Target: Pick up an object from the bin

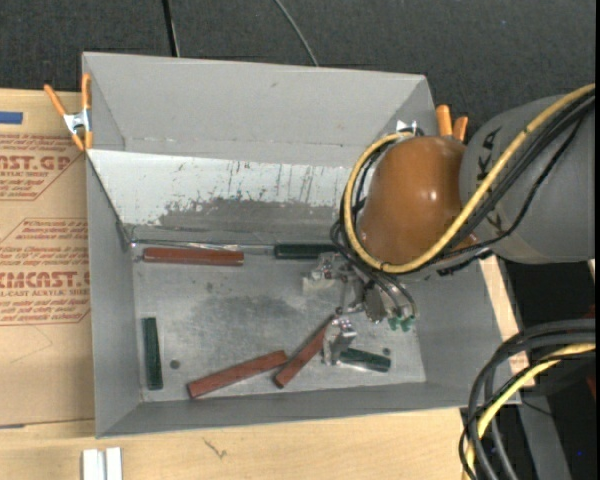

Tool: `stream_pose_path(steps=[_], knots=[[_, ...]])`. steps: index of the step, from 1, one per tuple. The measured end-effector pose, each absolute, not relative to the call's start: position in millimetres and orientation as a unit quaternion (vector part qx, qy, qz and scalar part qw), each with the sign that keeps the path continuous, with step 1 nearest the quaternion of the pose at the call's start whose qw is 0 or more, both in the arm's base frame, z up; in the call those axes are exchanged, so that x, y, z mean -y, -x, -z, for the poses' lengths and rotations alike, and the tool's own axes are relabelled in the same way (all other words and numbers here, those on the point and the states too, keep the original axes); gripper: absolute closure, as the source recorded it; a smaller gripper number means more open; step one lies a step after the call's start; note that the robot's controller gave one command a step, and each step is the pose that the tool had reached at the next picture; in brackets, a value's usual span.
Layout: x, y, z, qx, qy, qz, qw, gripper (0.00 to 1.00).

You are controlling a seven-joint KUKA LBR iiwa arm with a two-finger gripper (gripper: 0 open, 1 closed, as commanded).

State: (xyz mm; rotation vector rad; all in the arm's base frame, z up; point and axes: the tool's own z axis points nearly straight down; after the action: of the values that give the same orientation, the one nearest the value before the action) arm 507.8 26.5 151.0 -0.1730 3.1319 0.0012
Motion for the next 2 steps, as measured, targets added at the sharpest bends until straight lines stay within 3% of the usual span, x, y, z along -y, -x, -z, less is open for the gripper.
stream_pose_path(steps=[1, 2], knots=[[-17.9, -520.5, -119.9, -0.994, 0.111, 0.002, -0.003, 0.00], [-40.8, -504.9, -75.8, -0.982, 0.190, -0.001, 0.009, 1.00]])
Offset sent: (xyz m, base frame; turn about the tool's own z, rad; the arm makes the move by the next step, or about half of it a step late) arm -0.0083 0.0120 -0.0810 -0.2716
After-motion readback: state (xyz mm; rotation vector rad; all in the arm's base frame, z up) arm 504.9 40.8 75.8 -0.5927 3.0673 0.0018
